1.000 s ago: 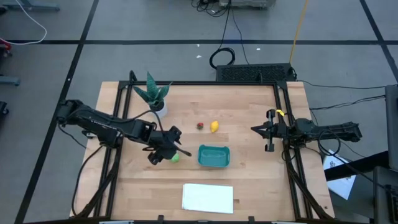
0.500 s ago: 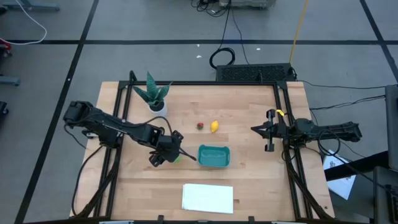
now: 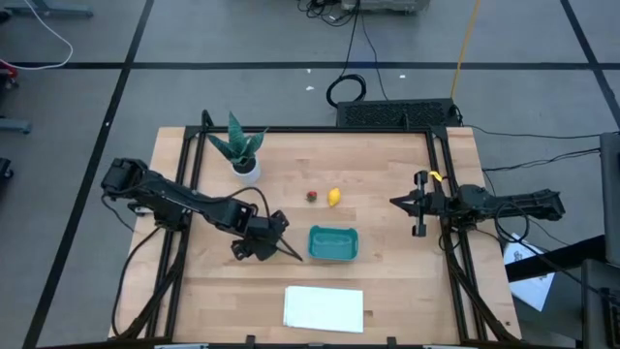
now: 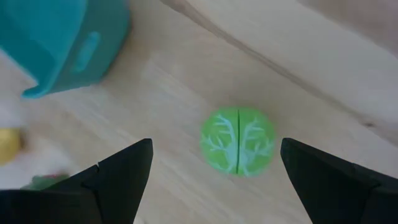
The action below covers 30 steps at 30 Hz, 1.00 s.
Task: Pick and placing Produce into tupperware
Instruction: Put the cabbage into the blue bin
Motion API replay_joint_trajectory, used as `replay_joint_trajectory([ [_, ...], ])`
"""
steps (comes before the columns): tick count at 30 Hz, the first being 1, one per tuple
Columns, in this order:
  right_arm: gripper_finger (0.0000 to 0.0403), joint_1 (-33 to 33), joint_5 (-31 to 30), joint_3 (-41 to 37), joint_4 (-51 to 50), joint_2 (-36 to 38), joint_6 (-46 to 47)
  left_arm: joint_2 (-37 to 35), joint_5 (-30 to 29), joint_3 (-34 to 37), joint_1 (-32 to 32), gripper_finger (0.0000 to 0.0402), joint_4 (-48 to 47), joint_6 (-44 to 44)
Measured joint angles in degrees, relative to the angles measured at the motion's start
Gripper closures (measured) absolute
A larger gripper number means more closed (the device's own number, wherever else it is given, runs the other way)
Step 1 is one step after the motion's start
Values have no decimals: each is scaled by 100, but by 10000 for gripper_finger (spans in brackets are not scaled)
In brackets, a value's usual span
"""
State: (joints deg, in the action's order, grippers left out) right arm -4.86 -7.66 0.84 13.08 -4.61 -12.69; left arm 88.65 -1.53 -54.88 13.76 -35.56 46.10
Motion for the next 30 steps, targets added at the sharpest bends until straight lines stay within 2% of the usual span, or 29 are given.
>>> replay_joint_trajectory([
  [14, 403, 0, 0, 0, 29, -147, 0, 546, 202, -2, -61, 41, 269, 28],
  [22, 403, 1, 0, 0, 27, -232, 0, 600, 214, 8, -142, 41, 312, -138],
  [26, 403, 0, 0, 0, 43, -271, 0, 600, 271, 5, -235, 41, 469, -574],
  [30, 403, 0, 0, 0, 81, -287, 0, 546, 694, -6, -376, 41, 597, -1408],
])
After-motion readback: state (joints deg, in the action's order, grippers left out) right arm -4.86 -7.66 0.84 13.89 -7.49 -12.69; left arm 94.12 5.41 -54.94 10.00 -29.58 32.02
